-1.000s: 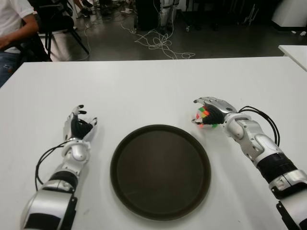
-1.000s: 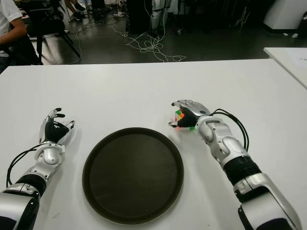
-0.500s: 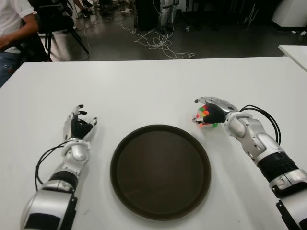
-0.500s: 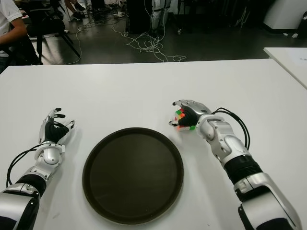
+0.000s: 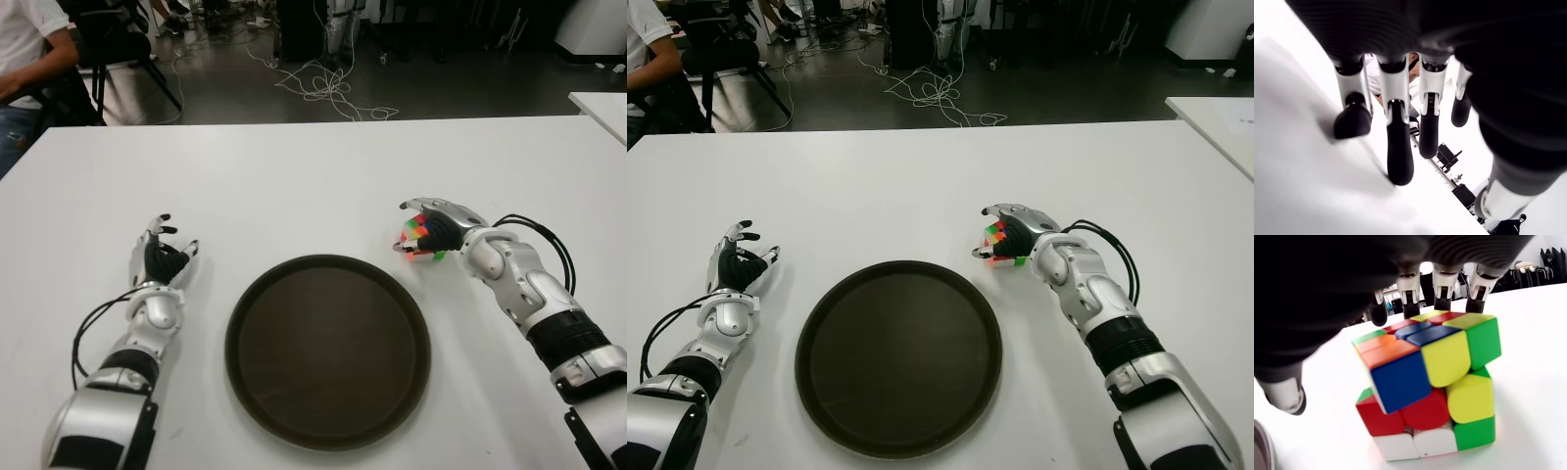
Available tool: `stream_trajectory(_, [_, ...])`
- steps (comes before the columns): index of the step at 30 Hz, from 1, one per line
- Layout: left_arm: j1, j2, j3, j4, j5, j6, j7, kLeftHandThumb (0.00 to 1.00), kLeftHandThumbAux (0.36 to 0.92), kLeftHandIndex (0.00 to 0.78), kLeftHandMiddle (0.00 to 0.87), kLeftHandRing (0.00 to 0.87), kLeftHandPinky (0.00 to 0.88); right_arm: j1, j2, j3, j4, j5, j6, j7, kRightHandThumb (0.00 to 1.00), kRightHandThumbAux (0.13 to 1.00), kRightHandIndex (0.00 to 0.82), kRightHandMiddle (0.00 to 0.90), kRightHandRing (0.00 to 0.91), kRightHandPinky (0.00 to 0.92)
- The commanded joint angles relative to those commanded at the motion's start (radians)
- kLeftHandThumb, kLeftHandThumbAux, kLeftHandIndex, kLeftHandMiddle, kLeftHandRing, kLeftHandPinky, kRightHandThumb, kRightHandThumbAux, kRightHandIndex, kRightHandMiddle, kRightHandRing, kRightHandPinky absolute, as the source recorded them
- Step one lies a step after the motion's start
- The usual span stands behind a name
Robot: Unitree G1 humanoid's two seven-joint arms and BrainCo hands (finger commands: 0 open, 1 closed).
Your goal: Pick up the Rubik's Cube and put it in the plate
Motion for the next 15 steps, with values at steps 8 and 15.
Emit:
stream_trajectory(8, [-0.001,0.003,-0.005,0.0,0.007,0.006,0.007,0.25,0.74,0.167,0.279,0.308,0.334,0.001,-0.006,0.0,0.012,-0.001,-0.004,-0.016,0.2,0.478,0.0,0.0,0.0,0.018])
stream_trajectory(15, [-0.001,0.004,-0.009,0.001,0.01,0.009,0.009,0.227,0.736,0.169,0.283,0.311,0.313,0.007,-0.014,0.001,0.004,-0.003,-0.006,-0.023,0.19,0.482,0.0,0.0,0.0,0.012])
